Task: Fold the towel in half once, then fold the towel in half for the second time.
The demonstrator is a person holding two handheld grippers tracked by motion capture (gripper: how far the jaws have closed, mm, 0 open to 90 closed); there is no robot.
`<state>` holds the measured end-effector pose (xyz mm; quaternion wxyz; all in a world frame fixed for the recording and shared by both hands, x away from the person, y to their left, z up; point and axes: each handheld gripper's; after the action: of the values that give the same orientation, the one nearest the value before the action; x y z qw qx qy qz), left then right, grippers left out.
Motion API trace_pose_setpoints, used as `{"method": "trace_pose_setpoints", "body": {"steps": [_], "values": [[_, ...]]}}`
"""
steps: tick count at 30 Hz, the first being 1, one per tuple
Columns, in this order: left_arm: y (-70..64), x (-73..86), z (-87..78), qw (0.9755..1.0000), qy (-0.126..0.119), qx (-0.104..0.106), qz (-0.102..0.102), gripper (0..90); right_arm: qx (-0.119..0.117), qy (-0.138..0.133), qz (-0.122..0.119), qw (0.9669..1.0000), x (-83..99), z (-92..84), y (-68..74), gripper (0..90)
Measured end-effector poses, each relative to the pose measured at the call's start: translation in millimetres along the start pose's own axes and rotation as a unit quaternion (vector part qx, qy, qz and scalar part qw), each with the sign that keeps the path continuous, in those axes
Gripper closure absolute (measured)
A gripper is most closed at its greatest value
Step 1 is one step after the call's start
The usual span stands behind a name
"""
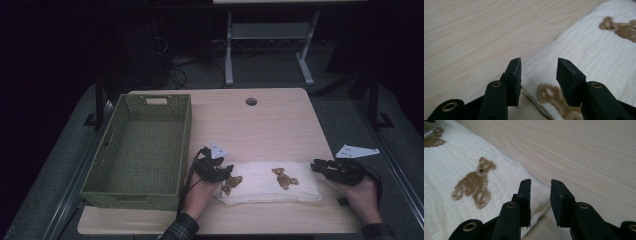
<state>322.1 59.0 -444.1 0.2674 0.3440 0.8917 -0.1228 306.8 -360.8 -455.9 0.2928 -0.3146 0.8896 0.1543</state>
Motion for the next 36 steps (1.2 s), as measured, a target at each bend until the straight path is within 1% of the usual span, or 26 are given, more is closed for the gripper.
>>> {"method": "trace_pose_setpoints", "body": {"steps": [3,6,7,12,14,15,18,19,22,23,26,28,29,30,31,32,34,36], "values": [[4.9,-3.5,5.8,1.0000,0.003,-0.007,-0.002,55.0,-0.001,0.008,0.009,0.9999,-3.7,7.7,-7.6,68.5],[10.6,-5.3,11.0,0.9999,0.006,-0.015,-0.005,55.0,-0.001,0.014,0.009,0.9999,-7.0,15.2,-12.6,67.7],[11.6,-5.3,11.9,0.9998,0.008,-0.018,-0.004,55.0,-0.005,0.016,0.011,0.9998,-8.5,18.4,-14.2,67.7],[14.8,-3.0,15.3,0.9996,0.013,-0.024,-0.007,55.0,-0.002,0.035,0.017,0.9992,-8.3,26.6,-15.9,68.3],[16.1,-2.1,16.0,0.9994,0.018,-0.029,-0.004,55.0,-0.004,0.039,0.018,0.9991,-6.3,29.9,-17.4,71.3],[16.0,-1.7,16.5,0.9994,0.019,-0.029,-0.005,55.0,-0.010,0.035,0.019,0.9992,-5.4,30.0,-17.7,72.6],[16.9,-0.5,19.4,0.9992,0.023,-0.031,-0.007,55.0,-0.012,0.035,0.018,0.9992,-5.0,30.0,-16.8,79.1],[17.4,-0.4,20.0,0.9991,0.026,-0.033,-0.004,55.2,-0.013,0.035,0.015,0.9992,-5.2,30.2,-16.0,80.9],[17.3,0.5,22.7,0.9990,0.033,-0.030,-0.002,57.5,-0.012,0.037,0.011,0.9992,-5.6,30.5,-14.9,82.3],[17.1,0.8,23.9,0.9990,0.036,-0.027,-0.001,58.5,-0.011,0.039,0.011,0.9991,-5.6,30.2,-15.1,82.5],[18.1,1.9,24.9,0.9993,0.034,-0.017,0.000,63.3,-0.013,0.038,0.012,0.9991,-5.6,30.3,-15.0,83.7],[17.7,2.0,24.9,0.9994,0.033,-0.005,0.000,69.4,-0.011,0.040,0.011,0.9991,-6.0,30.2,-13.8,84.6],[16.9,1.8,25.0,0.9995,0.033,0.000,0.002,73.7,-0.007,0.040,0.006,0.9991,-6.5,30.1,-13.1,85.1],[16.1,1.1,24.9,0.9994,0.035,0.004,0.007,77.6,-0.002,0.039,0.000,0.9992,-6.9,30.5,-11.7,85.3],[14.8,0.4,24.9,0.9992,0.037,0.007,0.011,82.6,0.003,0.041,-0.003,0.9992,-7.5,30.3,-10.4,85.5],[14.5,-0.3,24.5,0.9991,0.040,0.006,0.014,85.1,0.002,0.041,-0.004,0.9991,-7.8,30.1,-10.8,85.5],[14.2,-1.9,23.8,0.9993,0.035,0.014,0.007,86.3,0.002,0.037,-0.003,0.9993,-8.1,29.9,-11.9,85.5],[15.2,-4.1,21.1,0.9995,0.029,0.010,0.010,86.4,0.002,0.033,-0.001,0.9994,-8.5,27.3,-13.5,85.5]]}}
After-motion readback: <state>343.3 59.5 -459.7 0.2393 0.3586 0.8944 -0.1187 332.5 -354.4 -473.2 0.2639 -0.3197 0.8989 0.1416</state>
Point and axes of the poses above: each handheld gripper's, and its own axes: z roughly forward along the jaws, x roughly out of its underside, y roughly to its left, and after that the axes turned 13 degrees about y, right-handed
